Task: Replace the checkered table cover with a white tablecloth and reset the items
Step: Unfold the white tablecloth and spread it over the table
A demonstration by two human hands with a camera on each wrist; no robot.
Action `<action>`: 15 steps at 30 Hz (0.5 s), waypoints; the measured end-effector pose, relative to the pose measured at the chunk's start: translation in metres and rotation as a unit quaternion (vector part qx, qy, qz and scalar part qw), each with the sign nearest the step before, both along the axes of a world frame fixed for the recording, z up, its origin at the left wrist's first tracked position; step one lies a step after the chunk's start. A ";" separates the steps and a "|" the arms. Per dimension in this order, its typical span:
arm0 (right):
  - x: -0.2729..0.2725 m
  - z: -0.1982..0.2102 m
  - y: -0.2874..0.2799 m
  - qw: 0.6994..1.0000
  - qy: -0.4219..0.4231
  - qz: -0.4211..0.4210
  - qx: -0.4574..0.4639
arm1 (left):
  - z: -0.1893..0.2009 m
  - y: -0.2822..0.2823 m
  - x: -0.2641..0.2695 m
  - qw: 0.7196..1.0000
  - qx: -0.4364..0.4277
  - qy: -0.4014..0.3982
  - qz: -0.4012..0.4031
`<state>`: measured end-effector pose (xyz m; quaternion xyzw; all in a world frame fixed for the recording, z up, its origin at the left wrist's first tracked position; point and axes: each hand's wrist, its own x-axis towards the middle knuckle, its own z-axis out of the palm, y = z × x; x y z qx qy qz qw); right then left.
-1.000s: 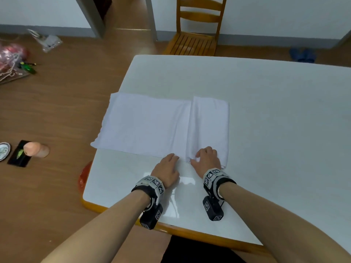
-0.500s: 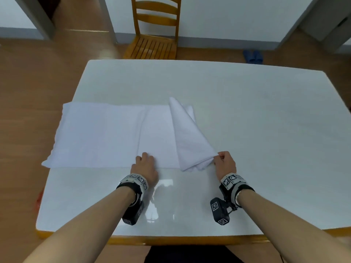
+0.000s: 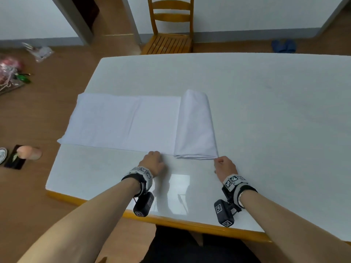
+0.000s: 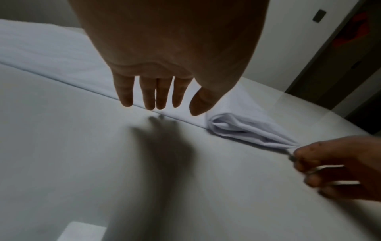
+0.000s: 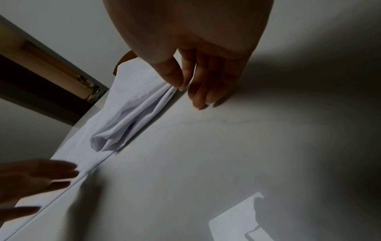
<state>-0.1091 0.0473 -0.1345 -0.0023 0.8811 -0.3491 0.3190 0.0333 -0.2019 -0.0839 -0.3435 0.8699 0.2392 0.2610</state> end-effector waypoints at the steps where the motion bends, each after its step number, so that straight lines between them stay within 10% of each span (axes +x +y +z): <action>1: -0.001 0.001 0.005 1.000 -0.004 0.004 -0.011 | 0.000 0.012 -0.004 1.000 0.017 0.024 0.006; 15: -0.028 0.021 0.067 0.996 0.008 -0.079 -0.030 | -0.030 0.048 -0.095 0.952 0.102 0.120 0.262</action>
